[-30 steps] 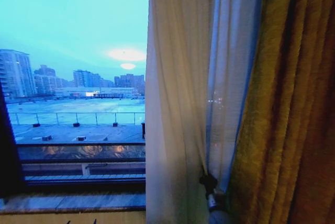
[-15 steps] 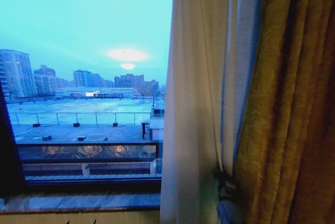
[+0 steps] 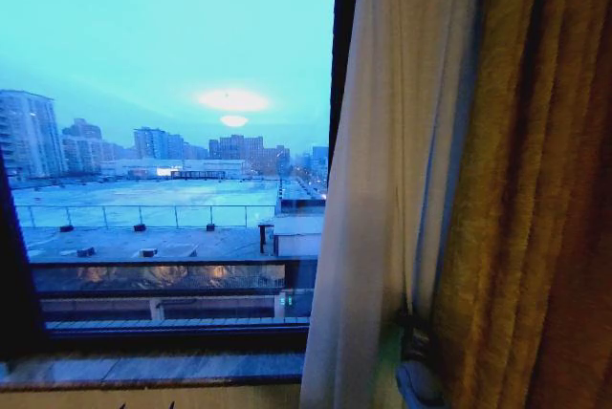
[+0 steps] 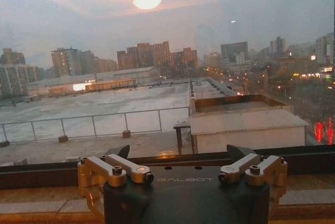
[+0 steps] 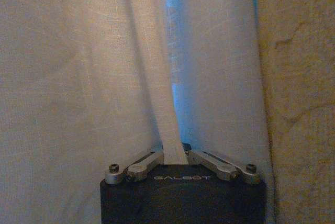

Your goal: Open the curtains by pulling them apart, changing their state from closed to fully open.

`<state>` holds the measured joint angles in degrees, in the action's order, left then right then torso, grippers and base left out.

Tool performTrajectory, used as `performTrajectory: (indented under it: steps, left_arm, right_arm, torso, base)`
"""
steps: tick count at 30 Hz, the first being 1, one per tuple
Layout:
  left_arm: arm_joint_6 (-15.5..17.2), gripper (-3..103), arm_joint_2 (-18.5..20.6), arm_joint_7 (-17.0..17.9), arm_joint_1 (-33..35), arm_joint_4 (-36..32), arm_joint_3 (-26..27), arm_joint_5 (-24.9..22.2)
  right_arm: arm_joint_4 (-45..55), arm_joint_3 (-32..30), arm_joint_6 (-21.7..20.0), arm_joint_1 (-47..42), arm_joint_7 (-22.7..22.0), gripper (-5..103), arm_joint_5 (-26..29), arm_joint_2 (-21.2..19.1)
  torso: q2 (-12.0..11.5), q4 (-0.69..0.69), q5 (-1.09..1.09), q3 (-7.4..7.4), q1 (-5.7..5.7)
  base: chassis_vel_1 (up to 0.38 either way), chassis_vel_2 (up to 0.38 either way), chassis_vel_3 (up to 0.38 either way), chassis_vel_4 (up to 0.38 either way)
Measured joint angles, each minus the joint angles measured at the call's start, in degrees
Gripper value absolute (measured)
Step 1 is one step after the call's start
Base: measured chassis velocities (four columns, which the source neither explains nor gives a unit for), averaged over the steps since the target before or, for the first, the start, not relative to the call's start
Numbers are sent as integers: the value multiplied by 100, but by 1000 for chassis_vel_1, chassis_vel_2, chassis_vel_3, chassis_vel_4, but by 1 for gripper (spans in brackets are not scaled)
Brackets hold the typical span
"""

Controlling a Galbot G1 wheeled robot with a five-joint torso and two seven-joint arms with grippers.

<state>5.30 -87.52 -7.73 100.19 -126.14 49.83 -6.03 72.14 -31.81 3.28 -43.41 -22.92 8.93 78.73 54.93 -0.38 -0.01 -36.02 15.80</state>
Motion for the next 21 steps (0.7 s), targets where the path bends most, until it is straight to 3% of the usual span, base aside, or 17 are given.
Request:
performTrajectory:
  steps: [5,8,12,17,21]
  left_arm:
    - [-6,100,6,-1,7,-3,8,-4]
    - [-17,100,-2,-8,6,-3,7,-6]
    - [-19,100,1,-6,-12,-3,8,-10]
    - [-20,100,22,-6,-54,23,19,-36]
    - [-20,100,44,-6,-81,64,20,-91]
  right_arm:
    - [444,5,-54,-227,144,4,47,0]
    - [1196,-3,-170,-608,607,20,154,0]
    - [2017,-39,-459,-1048,920,31,312,0]
    - [2999,-109,-936,-1722,1138,52,485,0]
    - [3455,-231,-1041,-2232,1257,69,497,0]
  torso:
    - [0,-1,3,-1,1]
    - [0,0,1,0,1]
    - [0,1,-1,0,0]
    - [0,0,1,0,1]
    - [0,0,0,0,0]
  base:
    - [0,0,0,0]
    - [0,0,0,0]
    - [0,0,0,0]
    - [0,0,0,0]
    - [0,0,0,0]
